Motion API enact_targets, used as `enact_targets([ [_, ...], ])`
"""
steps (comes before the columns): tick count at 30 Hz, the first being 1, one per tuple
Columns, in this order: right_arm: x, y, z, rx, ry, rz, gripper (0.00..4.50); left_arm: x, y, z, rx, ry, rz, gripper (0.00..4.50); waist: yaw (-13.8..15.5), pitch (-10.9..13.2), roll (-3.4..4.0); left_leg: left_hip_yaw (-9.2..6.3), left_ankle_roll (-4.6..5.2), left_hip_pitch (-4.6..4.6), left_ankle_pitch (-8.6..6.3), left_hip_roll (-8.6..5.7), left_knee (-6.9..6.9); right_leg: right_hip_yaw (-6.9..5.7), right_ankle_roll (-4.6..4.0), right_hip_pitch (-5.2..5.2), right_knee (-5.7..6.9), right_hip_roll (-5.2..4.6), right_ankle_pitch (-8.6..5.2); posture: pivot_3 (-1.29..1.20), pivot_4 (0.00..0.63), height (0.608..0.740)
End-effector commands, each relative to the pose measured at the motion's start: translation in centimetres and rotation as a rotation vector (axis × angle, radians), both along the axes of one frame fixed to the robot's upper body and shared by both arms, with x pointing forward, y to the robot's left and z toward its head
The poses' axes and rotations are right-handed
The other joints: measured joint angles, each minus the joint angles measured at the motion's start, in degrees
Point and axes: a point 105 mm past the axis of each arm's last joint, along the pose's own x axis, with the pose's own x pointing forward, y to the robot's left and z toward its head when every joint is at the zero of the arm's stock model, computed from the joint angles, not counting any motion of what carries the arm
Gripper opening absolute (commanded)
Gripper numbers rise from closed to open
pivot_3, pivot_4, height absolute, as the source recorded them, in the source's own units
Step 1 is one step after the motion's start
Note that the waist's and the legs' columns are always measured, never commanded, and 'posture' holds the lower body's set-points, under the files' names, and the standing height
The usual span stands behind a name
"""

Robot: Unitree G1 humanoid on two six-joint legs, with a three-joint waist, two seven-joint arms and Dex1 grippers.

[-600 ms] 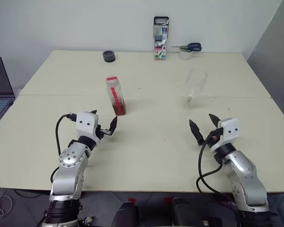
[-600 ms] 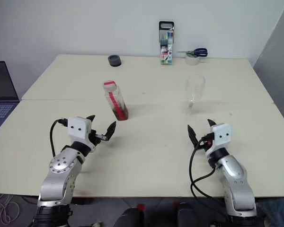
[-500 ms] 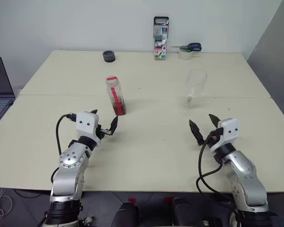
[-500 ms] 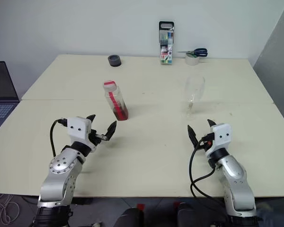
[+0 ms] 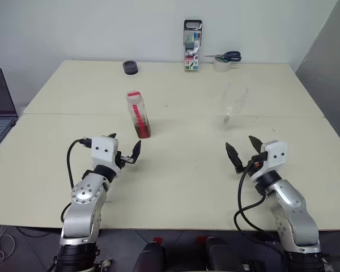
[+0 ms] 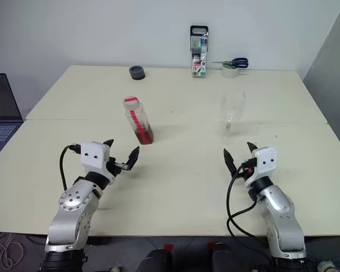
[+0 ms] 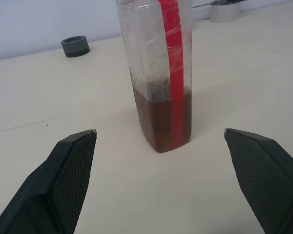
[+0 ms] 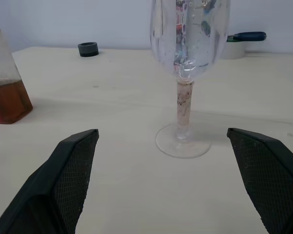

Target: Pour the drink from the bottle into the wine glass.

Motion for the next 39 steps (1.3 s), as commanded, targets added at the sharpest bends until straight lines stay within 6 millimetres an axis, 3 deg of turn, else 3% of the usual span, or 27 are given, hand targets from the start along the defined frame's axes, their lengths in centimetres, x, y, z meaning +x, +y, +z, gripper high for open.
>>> enact_targets([
  [1,0.1,0.3,1.0,0.001,-0.043,0.020,4.50,0.0,0.1,1.7,-0.011,-0.053,0.015,4.47,0.00,0.00,0.00,0.00,0.00,0.00,0.00,0.00,0.00,0.00,0.00,0.00,0.00,0.00,0.00,0.00,0.150,0.740],
  [24,0.0,0.2,2.0,-0.064,-0.077,0.047,4.50,0.7,-2.6,2.3,-0.062,-0.044,-0.095,4.47,0.00,0.00,0.00,0.00,0.00,-0.01,0.00,-0.01,0.01,0.00,0.00,0.01,-0.01,0.00,0.00,0.00,0.150,0.740],
  [33,-1.5,3.0,4.8,-0.080,-0.052,0.340,4.50,1.5,-3.2,2.2,-0.070,-0.048,-0.091,4.47,-0.01,0.01,-0.01,0.00,0.00,-0.01,0.00,-0.01,0.01,0.00,0.00,0.01,-0.02,0.00,0.00,0.00,0.150,0.740],
  [39,-2.8,5.0,5.5,-0.149,0.013,0.542,4.50,3.2,-3.0,3.1,-0.115,-0.085,0.051,4.47,0.07,0.00,-0.06,-0.04,0.01,-0.03,0.00,-0.03,0.04,-0.04,0.00,0.05,-0.05,0.00,0.00,0.00,0.150,0.740],
])
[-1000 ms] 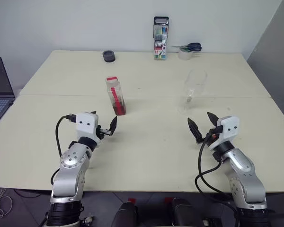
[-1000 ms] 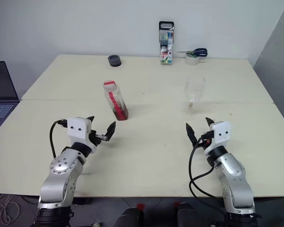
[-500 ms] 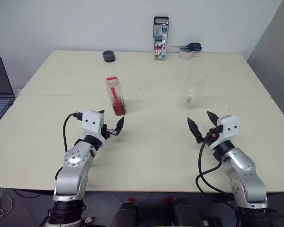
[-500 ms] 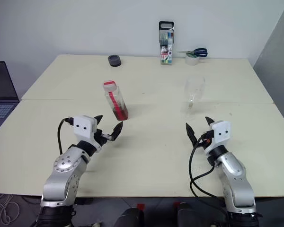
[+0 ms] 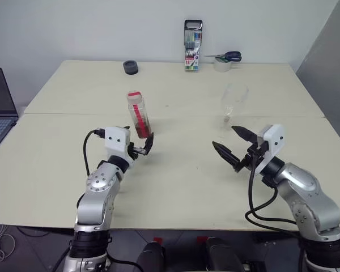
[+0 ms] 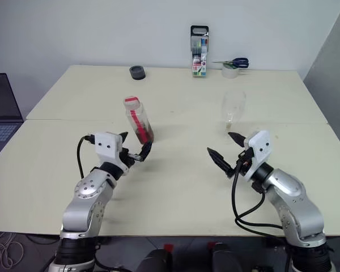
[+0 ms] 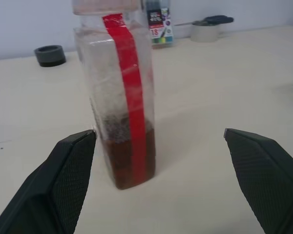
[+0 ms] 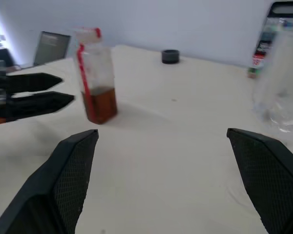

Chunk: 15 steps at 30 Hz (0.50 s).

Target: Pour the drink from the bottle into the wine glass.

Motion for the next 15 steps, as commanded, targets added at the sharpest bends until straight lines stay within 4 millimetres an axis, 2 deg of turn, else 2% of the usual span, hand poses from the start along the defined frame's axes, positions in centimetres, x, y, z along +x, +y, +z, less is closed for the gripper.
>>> enact_targets([
  [1,-1.2,1.4,0.7,-0.043,0.009,0.125,4.50,1.0,0.2,1.6,0.003,-0.061,0.086,4.47,0.01,0.00,-0.03,-0.01,0.00,-0.01,0.00,0.01,0.01,-0.02,0.00,0.00,-0.02,0.00,0.00,0.00,0.150,0.740],
  [5,-1.9,2.0,0.7,-0.064,0.043,0.206,4.50,1.9,0.3,1.7,0.024,-0.064,0.138,4.47,0.03,0.00,-0.04,0.00,0.00,-0.02,0.00,0.00,0.00,-0.01,0.00,-0.01,-0.04,0.00,0.00,0.00,0.150,0.740],
  [15,-1.5,1.8,1.3,-0.080,0.017,0.211,4.50,3.8,-0.7,2.1,0.054,-0.077,0.147,4.47,0.07,0.02,-0.06,0.00,-0.01,-0.04,0.00,-0.01,0.01,-0.03,0.00,-0.01,-0.06,0.00,0.00,0.00,0.150,0.740],
])
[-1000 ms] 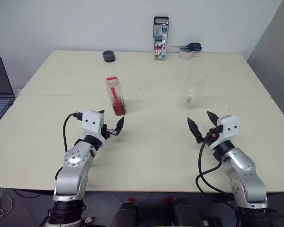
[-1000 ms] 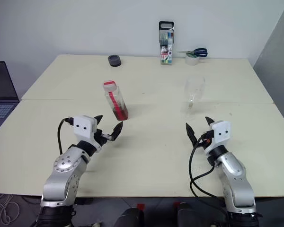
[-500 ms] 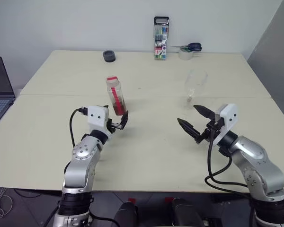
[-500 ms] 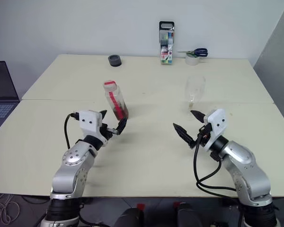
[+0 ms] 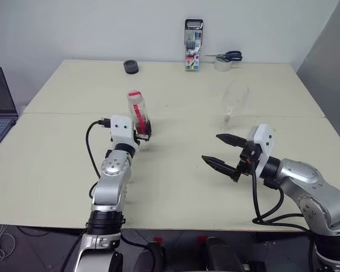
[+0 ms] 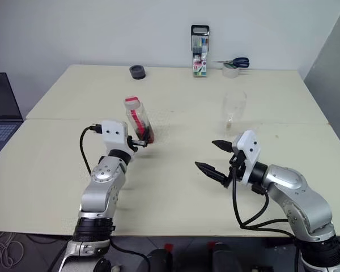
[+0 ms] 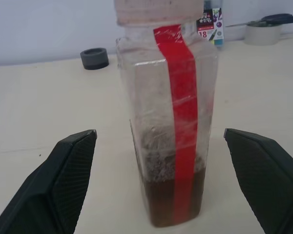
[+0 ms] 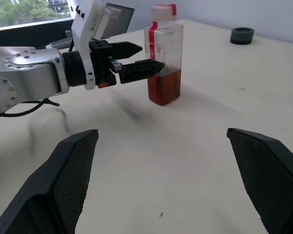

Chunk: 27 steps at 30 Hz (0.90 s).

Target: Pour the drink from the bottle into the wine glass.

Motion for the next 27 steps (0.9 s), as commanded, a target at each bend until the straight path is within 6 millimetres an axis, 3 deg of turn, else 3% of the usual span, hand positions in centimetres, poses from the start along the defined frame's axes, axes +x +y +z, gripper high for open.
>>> enact_targets([
  [1,-0.3,0.1,1.2,0.007,-0.048,0.022,4.50,0.4,-0.7,1.4,0.011,-0.057,-0.011,4.47,0.02,0.00,0.00,0.00,0.00,0.00,0.00,0.00,0.00,0.00,0.00,0.00,0.00,0.00,0.00,0.00,0.150,0.740],
  [8,-0.7,0.6,1.7,0.017,-0.036,0.080,4.50,1.3,-1.0,2.1,0.012,-0.087,0.003,4.47,0.02,0.01,-0.02,0.01,-0.01,0.00,0.00,0.00,0.00,0.01,0.00,-0.01,-0.01,0.00,0.00,0.00,0.150,0.740],
  [15,0.2,0.9,3.2,0.064,-0.054,0.084,4.50,2.5,0.1,2.9,0.021,-0.100,0.069,4.47,-0.04,0.02,-0.03,0.01,-0.01,-0.01,0.00,0.00,0.00,0.00,0.00,-0.02,0.00,0.00,0.00,0.00,0.150,0.740],
  [27,1.1,0.9,4.6,0.140,-0.067,0.048,4.50,3.0,0.3,3.1,0.027,-0.092,0.068,4.47,-0.01,0.02,-0.03,-0.02,-0.02,-0.07,0.01,-0.02,0.01,-0.01,0.00,-0.04,-0.01,-0.03,0.00,0.00,0.150,0.740],
])
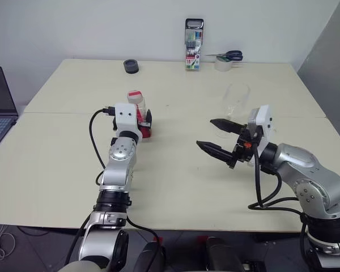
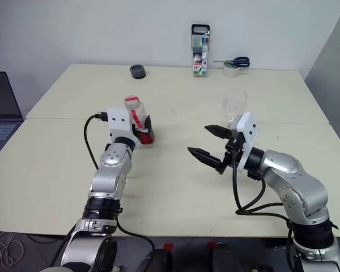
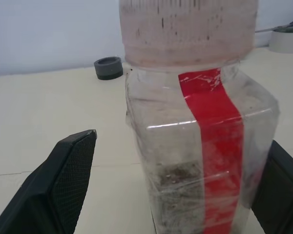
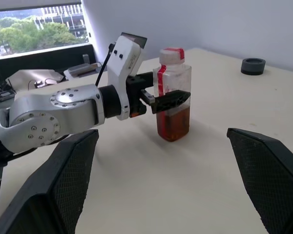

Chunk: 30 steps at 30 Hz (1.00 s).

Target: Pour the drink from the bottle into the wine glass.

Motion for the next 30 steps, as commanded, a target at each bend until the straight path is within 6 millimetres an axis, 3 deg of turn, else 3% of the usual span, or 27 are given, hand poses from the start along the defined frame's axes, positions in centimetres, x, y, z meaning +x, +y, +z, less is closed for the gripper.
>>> enact_targets([
  [1,-0.1,-0.3,1.6,0.031,-0.048,-0.007,4.50,0.1,0.1,1.9,0.022,-0.060,-0.008,4.47,0.00,0.00,0.00,0.00,0.00,0.00,0.00,0.00,0.00,0.00,0.00,0.00,0.00,0.00,0.00,0.00,0.150,0.740],
  [4,-0.1,-0.2,1.6,0.031,-0.047,-0.007,4.50,0.1,0.0,1.9,0.029,-0.060,-0.012,4.29,-0.01,0.00,0.00,0.00,0.00,0.00,0.00,0.00,-0.01,0.00,0.00,-0.01,0.00,0.00,0.00,0.00,0.150,0.740],
  [13,-0.2,-0.3,1.7,0.020,-0.041,-0.009,4.50,0.3,-0.4,2.4,0.024,-0.076,-0.051,1.91,-0.09,0.00,0.00,0.01,0.00,0.00,0.00,0.01,-0.01,0.01,0.00,-0.01,0.01,0.00,0.00,0.00,0.150,0.740],
  [24,-0.4,-0.4,1.2,-0.021,-0.058,-0.014,4.50,-0.6,-1.3,1.9,0.018,-0.088,-0.141,1.87,-0.06,0.00,0.00,0.00,0.00,-0.03,0.00,0.00,0.00,0.00,0.00,-0.02,0.00,-0.01,0.00,0.00,0.150,0.740],
  [30,-0.4,-0.7,0.9,-0.033,-0.077,-0.041,4.50,-2.0,-3.3,1.3,-0.014,-0.066,-0.361,1.85,-0.03,0.00,0.00,0.00,-0.01,-0.03,0.01,-0.02,-0.01,0.01,0.00,-0.02,-0.01,-0.03,0.00,0.00,0.150,0.740],
])
